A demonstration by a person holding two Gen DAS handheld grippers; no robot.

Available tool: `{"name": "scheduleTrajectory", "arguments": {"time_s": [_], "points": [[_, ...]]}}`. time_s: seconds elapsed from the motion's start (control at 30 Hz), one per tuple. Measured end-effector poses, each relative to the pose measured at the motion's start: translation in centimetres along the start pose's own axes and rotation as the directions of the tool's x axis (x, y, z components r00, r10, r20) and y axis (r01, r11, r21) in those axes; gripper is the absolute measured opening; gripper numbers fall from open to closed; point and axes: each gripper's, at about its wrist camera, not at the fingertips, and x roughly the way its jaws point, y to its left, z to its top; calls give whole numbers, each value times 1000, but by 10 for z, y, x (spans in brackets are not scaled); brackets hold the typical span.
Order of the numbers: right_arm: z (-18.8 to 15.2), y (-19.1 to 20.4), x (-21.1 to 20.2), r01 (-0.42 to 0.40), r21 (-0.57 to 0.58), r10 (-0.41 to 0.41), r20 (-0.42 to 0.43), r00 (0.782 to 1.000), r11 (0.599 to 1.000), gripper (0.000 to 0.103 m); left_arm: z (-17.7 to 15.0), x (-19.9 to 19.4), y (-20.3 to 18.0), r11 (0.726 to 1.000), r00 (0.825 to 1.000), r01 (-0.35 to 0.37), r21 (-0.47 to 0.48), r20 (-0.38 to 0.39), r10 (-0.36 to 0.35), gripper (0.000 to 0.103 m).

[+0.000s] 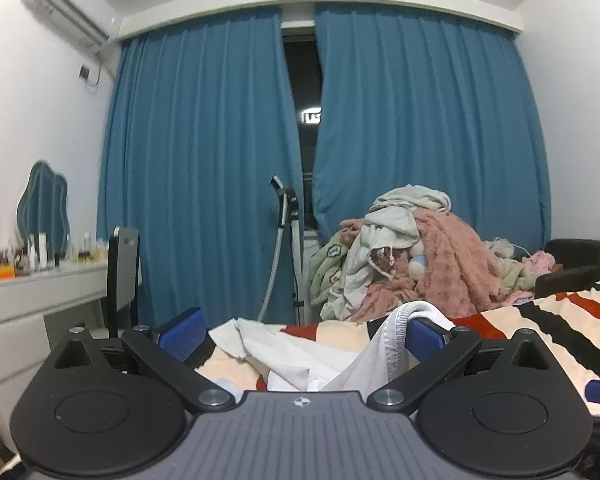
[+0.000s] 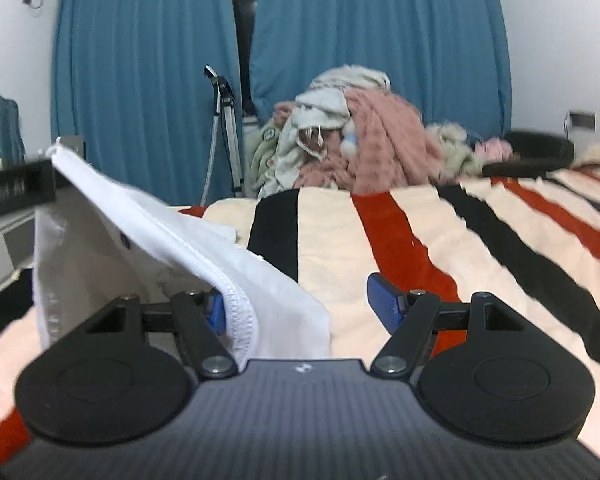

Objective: Fold clothes

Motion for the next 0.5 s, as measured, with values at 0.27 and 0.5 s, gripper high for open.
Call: {"name": "scheduleTrajectory", "arguments": {"time_s": [0.27,0.5], "points": [[-8,-12,-19,-51,103,68,-171,983,993,74,5,-28,-7,999,998,49,-8,40,-49,103],[-34,-16,-10,18,135,18,-266,964,991,74,9,-35,-4,999,999,24,-44,46,-22,103]]}}
